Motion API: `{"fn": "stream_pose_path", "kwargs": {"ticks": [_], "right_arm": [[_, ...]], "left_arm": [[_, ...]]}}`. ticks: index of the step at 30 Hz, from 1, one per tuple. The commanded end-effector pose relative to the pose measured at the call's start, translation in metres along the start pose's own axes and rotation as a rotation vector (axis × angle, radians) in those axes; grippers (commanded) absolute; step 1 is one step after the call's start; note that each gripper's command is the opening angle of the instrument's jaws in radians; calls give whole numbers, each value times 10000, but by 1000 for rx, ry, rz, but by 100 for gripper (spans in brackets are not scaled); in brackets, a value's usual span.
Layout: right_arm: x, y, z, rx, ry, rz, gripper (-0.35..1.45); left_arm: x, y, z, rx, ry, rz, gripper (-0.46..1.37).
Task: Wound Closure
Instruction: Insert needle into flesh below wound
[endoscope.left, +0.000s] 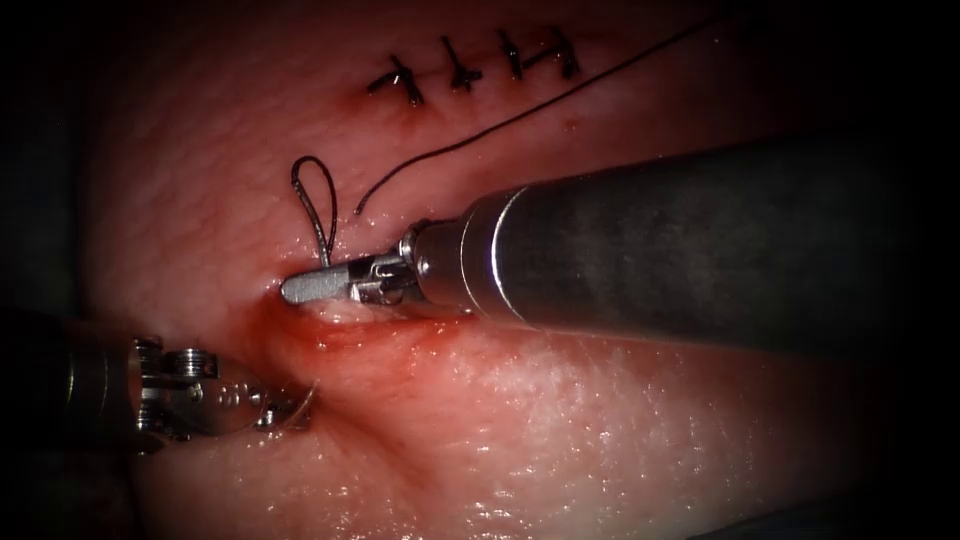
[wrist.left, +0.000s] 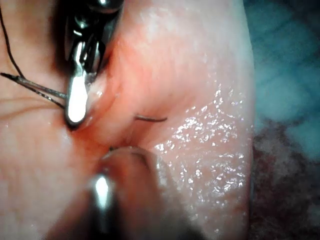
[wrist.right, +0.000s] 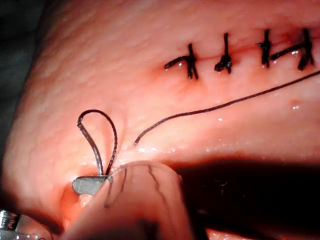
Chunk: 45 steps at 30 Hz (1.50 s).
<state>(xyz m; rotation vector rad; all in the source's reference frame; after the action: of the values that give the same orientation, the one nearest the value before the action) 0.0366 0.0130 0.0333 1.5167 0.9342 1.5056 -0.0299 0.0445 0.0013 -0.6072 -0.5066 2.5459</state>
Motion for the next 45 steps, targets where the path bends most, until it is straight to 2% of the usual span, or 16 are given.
{"fn": "stream_pose_path", "kwargs": {"ticks": [1,23,25,28,29,30,31,33,37,40,45], "right_arm": [[-1,1,1,-2,2,0,-35],[3,1,-1,7,14,-23,-35],[3,0,-1,10,14,-57,-35],[6,-1,0,44,25,-215,-32],[7,-2,0,56,34,-285,4],[9,-2,0,65,44,-372,52],[12,-3,-1,66,48,-424,72],[16,-4,-2,61,53,-497,86],[25,-4,-5,47,70,-630,94],[33,-3,-8,11,110,-763,114],[43,0,-13,-31,138,-943,118]], "left_arm": [[0,0,0,-7,0,0,-35],[-1,0,-1,-8,0,1,-35],[-1,0,-1,-8,0,-5,-35],[0,0,-1,-8,0,-5,-35],[0,0,-1,-8,0,-5,-35],[0,0,-1,-8,0,-5,-35],[0,0,-1,-8,0,-6,-35],[0,0,-1,-8,0,-6,-35],[0,0,-1,-8,0,-6,-35],[0,0,-1,-9,0,-6,-35],[0,0,-1,-9,0,-6,-35]]}}
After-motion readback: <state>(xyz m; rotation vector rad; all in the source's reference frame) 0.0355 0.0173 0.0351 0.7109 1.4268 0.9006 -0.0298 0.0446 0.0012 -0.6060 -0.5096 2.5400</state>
